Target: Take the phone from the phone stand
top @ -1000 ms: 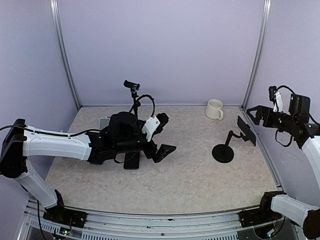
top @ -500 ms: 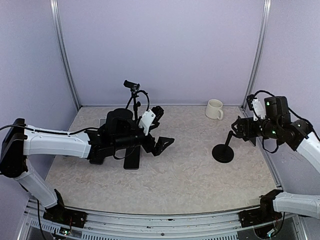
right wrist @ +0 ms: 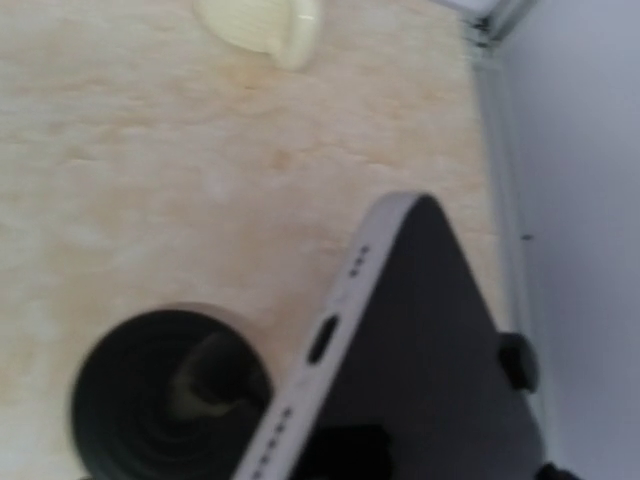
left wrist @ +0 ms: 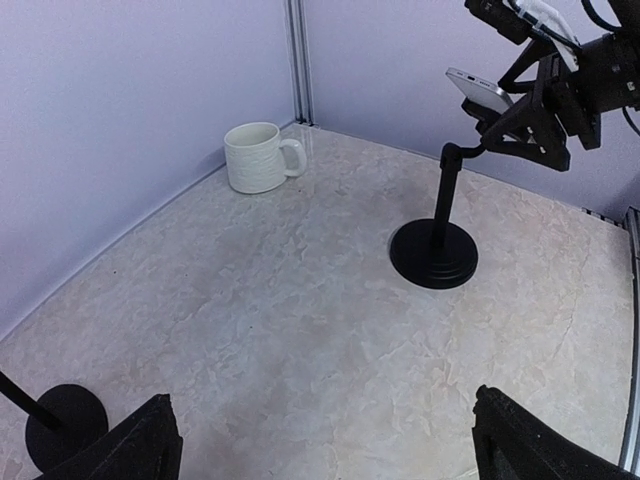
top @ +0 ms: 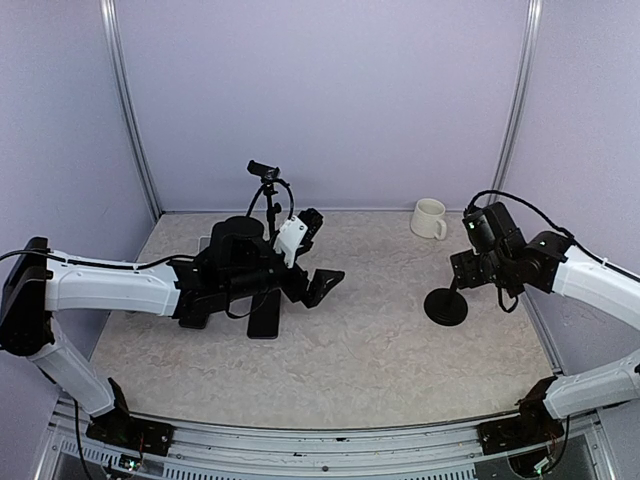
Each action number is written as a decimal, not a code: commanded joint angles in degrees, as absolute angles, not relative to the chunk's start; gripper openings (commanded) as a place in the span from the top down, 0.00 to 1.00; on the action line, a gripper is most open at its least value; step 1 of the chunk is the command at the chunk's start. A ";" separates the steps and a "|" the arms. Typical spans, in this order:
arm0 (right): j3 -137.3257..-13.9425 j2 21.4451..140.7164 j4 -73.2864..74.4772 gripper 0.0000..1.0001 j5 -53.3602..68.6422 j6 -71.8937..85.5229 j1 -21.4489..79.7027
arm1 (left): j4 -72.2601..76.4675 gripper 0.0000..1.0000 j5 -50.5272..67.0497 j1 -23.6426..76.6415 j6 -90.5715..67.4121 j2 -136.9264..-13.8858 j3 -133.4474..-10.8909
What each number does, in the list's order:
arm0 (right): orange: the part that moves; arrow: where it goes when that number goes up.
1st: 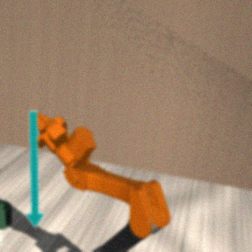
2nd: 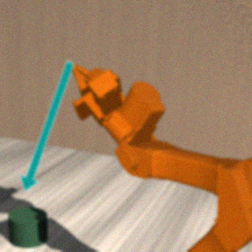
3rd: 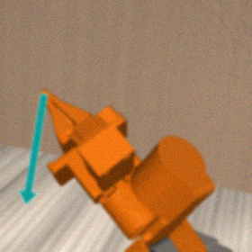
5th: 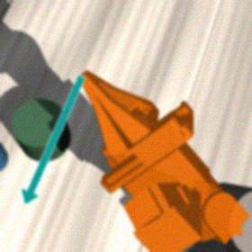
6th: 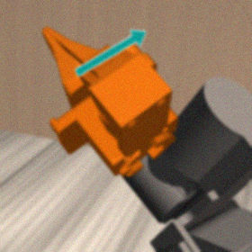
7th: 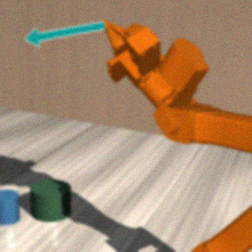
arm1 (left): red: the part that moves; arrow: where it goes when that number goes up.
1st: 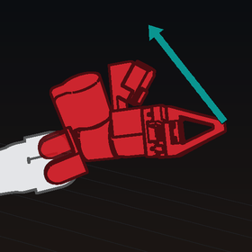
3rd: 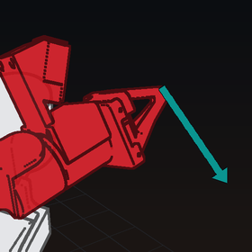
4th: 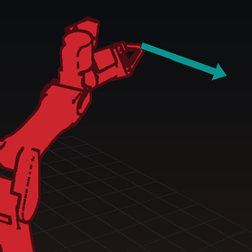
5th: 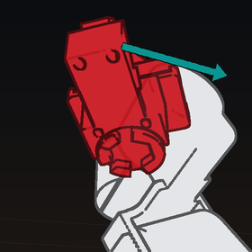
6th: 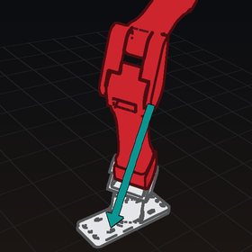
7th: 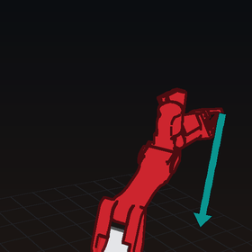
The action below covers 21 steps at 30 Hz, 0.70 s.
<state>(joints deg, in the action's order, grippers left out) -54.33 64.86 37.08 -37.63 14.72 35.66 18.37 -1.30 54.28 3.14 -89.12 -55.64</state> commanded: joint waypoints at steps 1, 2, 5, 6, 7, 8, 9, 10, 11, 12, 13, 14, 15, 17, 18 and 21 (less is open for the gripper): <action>-55.63 67.00 37.66 0.09 -47.91 15.44 36.65 | 18.39 0.01 -2.80 53.70 3.15 -86.98 -55.32; -55.59 67.39 37.61 0.11 -48.66 15.40 36.65 | 18.40 0.01 -2.84 53.64 3.24 -86.88 -55.30; -55.24 68.46 37.36 0.19 -50.44 14.95 36.65 | 18.13 0.01 -3.08 53.37 3.43 -86.47 -55.37; -55.06 68.86 37.23 0.22 -51.01 14.63 36.65 | 18.01 0.01 -3.25 53.29 3.52 -86.34 -55.30; -54.95 69.21 37.00 0.24 -51.32 14.33 36.65 | 17.94 0.01 -3.32 53.14 3.65 -86.25 -55.27; -54.83 69.52 36.74 0.28 -51.44 14.24 36.65 | 17.83 0.01 -3.45 53.03 3.69 -86.14 -55.28; -54.77 69.78 36.53 0.31 -51.44 14.05 36.65 | 17.82 0.01 -3.44 52.88 3.76 -85.95 -55.23; -54.64 69.93 36.10 0.35 -51.34 13.69 36.65 | 17.76 0.01 -3.51 52.71 3.79 -85.81 -55.16; -54.59 70.10 35.39 0.40 -51.33 13.02 36.65 | 17.71 0.01 -3.44 52.54 3.86 -85.64 -55.06; -54.47 70.20 34.94 0.44 -51.33 12.48 36.65 | 17.72 0.01 -3.48 52.44 3.80 -85.47 -55.02; -54.49 70.34 34.54 0.50 -51.41 11.96 36.65 | 17.79 0.01 -3.47 52.27 3.79 -85.29 -54.90; -54.56 70.49 34.21 0.55 -51.40 11.48 36.65 | 17.69 0.01 -3.51 52.15 3.82 -85.07 -54.85; -54.65 70.61 33.87 0.59 -51.41 11.06 36.65 | 17.75 0.01 -3.53 52.06 3.81 -84.88 -54.76; -54.84 70.90 33.05 0.68 -51.16 9.87 36.73 | 17.75 0.01 -3.68 51.88 3.85 -84.65 -54.50; -54.99 71.05 32.73 0.71 -51.08 9.34 36.74 | 17.74 0.01 -3.75 51.81 3.83 -84.56 -54.43; -55.20 71.63 32.11 0.84 -50.70 7.74 36.89 | 17.63 0.01 -3.94 51.61 3.87 -84.31 -54.17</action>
